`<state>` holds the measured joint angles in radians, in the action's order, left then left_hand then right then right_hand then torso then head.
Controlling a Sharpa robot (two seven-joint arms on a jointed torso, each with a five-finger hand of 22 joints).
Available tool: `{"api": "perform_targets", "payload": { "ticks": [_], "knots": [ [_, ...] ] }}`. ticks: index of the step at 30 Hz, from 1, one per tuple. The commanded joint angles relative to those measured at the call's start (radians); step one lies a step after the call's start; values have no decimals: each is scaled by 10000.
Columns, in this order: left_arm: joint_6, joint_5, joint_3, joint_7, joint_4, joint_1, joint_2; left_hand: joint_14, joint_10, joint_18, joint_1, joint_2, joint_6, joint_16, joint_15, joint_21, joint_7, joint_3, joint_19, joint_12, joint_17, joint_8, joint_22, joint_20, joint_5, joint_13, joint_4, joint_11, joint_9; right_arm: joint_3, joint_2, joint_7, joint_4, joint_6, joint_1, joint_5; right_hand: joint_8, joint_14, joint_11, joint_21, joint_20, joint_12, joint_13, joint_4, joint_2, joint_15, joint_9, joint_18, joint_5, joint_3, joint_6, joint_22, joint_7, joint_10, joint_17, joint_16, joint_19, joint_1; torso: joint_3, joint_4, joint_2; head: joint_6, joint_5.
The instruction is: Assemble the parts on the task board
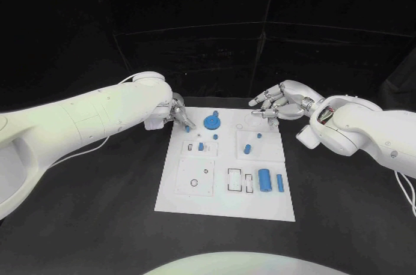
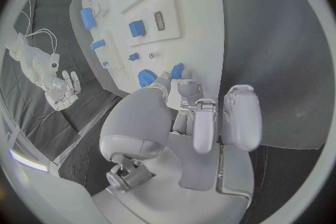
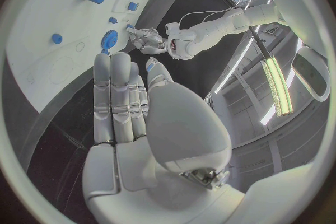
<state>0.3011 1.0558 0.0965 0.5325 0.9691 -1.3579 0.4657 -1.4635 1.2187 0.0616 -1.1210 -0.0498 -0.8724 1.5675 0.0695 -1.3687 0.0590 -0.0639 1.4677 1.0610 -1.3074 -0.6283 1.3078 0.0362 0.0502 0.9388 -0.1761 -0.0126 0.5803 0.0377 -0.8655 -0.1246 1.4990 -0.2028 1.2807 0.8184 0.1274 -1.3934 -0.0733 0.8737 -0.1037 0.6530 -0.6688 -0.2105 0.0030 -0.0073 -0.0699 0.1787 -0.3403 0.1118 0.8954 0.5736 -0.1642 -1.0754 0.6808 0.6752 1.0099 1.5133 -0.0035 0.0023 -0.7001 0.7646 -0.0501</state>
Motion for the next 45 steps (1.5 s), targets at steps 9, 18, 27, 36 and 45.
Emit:
{"api": "perform_targets", "payload": {
  "ticks": [9, 18, 27, 36, 45],
  "knots": [
    [-326, -92, -6, -298, 201, -11, 98, -1073, 298, -26, -1307, -632, -168, 33, 191, -18, -238, -959, 70, 258, -2634, -149, 107, -123, -17, 264, 898, -220, 6, -6, 8, -93, 7, 55, 17, 16, 49, 76, 7, -74, -20, -28, 15, -76, 21, 33, -6, 44, -44, -9, -60, -19, 13, 55, -14, -61, 22, 14, -2, -7, -4, 51, 26],
    [-1006, -227, -32, -583, 820, -19, 588, -1073, 483, -41, -1635, -647, -123, 33, 230, -28, -235, -1641, 78, 361, -2634, -251, 143, -213, -34, 405, 1407, -218, 107, -6, -9, -99, 11, 64, 17, 16, 49, 76, 7, -74, -20, -28, 15, -76, 21, 33, -6, 44, -44, -9, -60, -19, 13, 55, -14, -61, 22, 14, 1, 27, 14, 87, 39],
    [-1757, -259, -55, -734, 2156, -42, 1446, -1073, 568, -47, -1585, -577, -139, 33, 230, -44, -241, -1828, 89, 417, -2634, -303, 172, -218, -34, 470, 1501, -224, 149, -6, -11, -106, -2, 76, 17, 16, 52, 81, 5, -80, -22, -28, 20, -85, 22, 35, -6, 44, -53, -7, -62, -22, 11, 58, -25, -82, 21, 7, 2, 12, 6, 107, 8],
    [-2775, -23, -21, -1049, 3595, 151, 2271, -1073, 620, -54, -1541, -489, -146, 33, 241, -69, -255, -2038, 107, 425, -2634, -343, 212, -227, -34, 478, 1600, -238, 185, -6, 0, -113, -33, 82, 17, 16, 52, 81, 5, -80, -22, -28, 20, -85, 22, 35, -6, 44, -53, -7, -62, -22, 11, 58, -25, -82, 21, 7, 8, 16, 9, 100, -101],
    [-3354, 562, 28, -1323, 4518, 516, 2812, -1073, 664, -68, -1501, -380, -156, 33, 253, -119, -268, -2250, 137, 419, -2634, -372, 280, -239, -34, 471, 1689, -253, 212, -5, -4, -124, -83, 72, 17, 16, 52, 81, 5, -80, -22, -28, 20, -85, 22, 35, -6, 44, -53, -7, -62, -22, 11, 58, -25, -82, 21, 7, -23, 30, 15, 118, -108]
  ]
}}
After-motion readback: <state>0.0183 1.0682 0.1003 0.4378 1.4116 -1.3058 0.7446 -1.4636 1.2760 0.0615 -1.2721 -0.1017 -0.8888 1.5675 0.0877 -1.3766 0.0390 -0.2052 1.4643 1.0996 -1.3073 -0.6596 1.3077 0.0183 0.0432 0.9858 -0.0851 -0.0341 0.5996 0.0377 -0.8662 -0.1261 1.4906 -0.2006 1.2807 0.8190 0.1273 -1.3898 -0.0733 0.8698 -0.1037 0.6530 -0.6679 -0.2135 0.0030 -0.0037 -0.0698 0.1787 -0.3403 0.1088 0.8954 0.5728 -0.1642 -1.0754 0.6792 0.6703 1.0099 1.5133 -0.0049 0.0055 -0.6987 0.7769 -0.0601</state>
